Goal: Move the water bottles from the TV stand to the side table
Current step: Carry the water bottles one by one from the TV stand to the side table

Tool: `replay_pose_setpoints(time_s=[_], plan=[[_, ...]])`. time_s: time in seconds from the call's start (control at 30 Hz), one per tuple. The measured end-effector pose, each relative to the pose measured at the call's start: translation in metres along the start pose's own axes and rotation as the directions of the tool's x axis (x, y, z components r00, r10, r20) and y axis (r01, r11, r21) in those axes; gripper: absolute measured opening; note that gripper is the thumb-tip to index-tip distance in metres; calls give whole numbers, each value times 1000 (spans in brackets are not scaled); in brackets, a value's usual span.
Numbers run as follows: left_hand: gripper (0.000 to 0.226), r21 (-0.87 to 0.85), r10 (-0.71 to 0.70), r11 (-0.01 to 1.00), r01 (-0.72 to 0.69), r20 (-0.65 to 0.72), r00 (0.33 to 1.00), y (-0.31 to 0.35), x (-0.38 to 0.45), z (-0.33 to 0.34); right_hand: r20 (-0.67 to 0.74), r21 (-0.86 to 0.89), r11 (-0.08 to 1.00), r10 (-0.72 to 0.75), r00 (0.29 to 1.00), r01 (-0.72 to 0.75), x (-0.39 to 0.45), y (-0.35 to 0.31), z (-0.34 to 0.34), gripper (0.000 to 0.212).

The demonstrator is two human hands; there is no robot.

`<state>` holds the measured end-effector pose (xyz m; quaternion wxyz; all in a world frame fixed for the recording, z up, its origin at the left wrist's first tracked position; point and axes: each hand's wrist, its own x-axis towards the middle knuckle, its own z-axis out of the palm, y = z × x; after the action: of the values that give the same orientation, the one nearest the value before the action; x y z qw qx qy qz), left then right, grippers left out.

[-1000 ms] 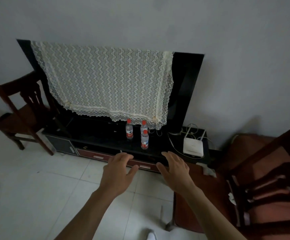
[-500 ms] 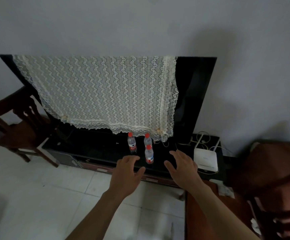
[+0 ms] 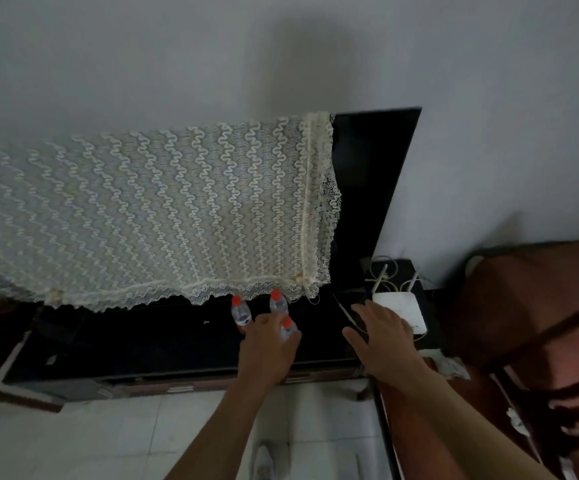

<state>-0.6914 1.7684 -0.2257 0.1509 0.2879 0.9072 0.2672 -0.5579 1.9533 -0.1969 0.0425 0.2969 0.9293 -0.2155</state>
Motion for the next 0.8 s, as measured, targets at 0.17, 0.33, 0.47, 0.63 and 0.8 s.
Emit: replay_pose_setpoints(time_s=[0.17, 0.33, 0.47, 0.63, 0.8], plan=[[44, -65, 69, 996, -65, 64, 996, -44, 47, -11, -13, 6, 995, 104, 995, -104, 31, -40, 16, 60], [54, -98, 118, 989, -107, 114, 986, -88, 80, -14, 32, 36, 984, 173, 984, -174, 46, -71, 45, 59], [53, -118, 134, 986, -118, 138, 981, -100, 89, -13, 105, 48, 971, 230, 968, -235, 56, -78, 63, 59], [55, -134, 111, 987, -88, 176, 978, -107, 100, -15, 124, 58, 969, 232, 965, -241, 75, -71, 72, 60], [56, -123, 86, 991, -54, 274, 958, -113, 113, -3, 96, 97, 958, 260, 961, -269, 83, -69, 76, 58]])
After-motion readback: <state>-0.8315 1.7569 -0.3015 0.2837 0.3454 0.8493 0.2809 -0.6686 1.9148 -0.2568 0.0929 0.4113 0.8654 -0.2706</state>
